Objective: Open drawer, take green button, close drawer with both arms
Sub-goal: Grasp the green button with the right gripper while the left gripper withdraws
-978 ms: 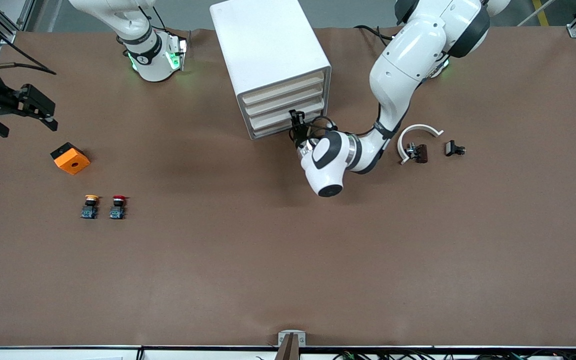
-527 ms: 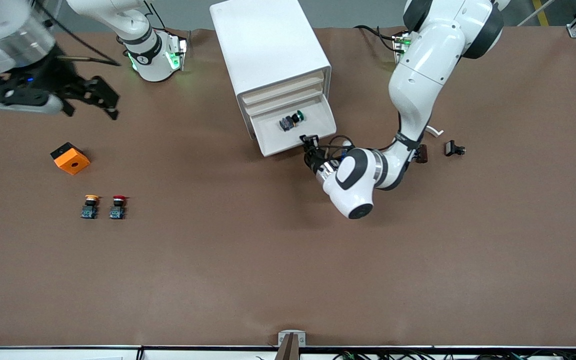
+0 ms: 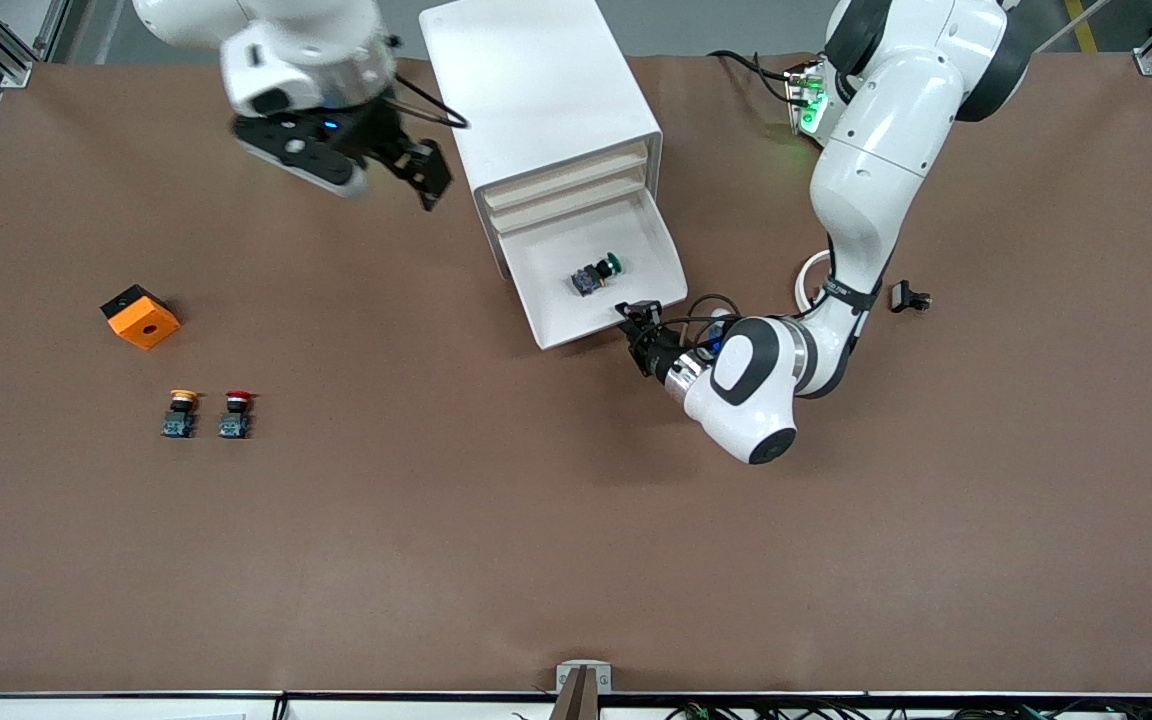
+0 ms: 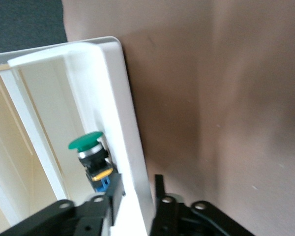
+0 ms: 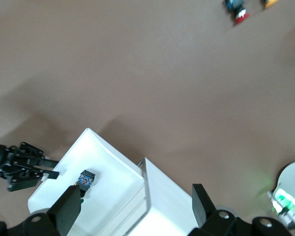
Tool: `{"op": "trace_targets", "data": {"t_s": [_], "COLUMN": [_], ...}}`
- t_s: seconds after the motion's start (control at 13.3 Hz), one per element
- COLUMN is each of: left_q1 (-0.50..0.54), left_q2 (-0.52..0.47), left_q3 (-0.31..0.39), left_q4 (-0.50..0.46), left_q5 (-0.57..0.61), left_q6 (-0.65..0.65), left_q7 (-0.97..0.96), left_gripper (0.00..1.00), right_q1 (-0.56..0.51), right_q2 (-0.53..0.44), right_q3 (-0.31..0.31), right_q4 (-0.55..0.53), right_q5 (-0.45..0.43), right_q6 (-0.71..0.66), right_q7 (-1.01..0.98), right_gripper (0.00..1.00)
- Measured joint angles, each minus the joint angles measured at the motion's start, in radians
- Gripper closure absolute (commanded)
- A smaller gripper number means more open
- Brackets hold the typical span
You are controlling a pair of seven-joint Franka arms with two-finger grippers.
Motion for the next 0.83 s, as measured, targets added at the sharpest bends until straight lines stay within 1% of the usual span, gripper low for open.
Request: {"op": "trace_targets", "data": {"t_s": [0.23, 0.38, 0.53, 0.6, 0.83], "left_q1": [0.029, 0.05, 0.057, 0.059, 0.063], "left_q2": [-0.001, -0.005, -0.018, -0.028, -0.086], "left_q3": [0.004, 0.034, 0.103, 0.146, 0.286], "left_q4": [0.037, 0.086, 0.136, 0.156, 0.181], "left_q5": [0.003, 0.01, 0.014, 0.014, 0.015], "left_q6": [0.002, 0.005, 0.005, 0.006, 0.004], "left_q7": [0.005, 0.013, 0.02, 0.03, 0.155], "left_gripper": [0.0, 0.0, 0.0, 0.0, 0.0], "right_q1": [0.086, 0.128, 0.145, 0.145, 0.145], "right_q2": [0.118, 0.199, 0.275, 0.309, 0.382], "right_q3": [-0.001, -0.001, -0.001, -0.002, -0.008], "right_q4": [0.007, 0.014, 0.017, 0.019, 0.026], "right_q5": [0.0, 0.0, 0.009, 0.031, 0.078], "right_q6": [0.094, 0.181, 0.268, 0.311, 0.39], "right_q7": [0.199, 0.269, 0.287, 0.288, 0.288], "right_gripper": [0.0, 0.0, 0.0, 0.0, 0.0]}}
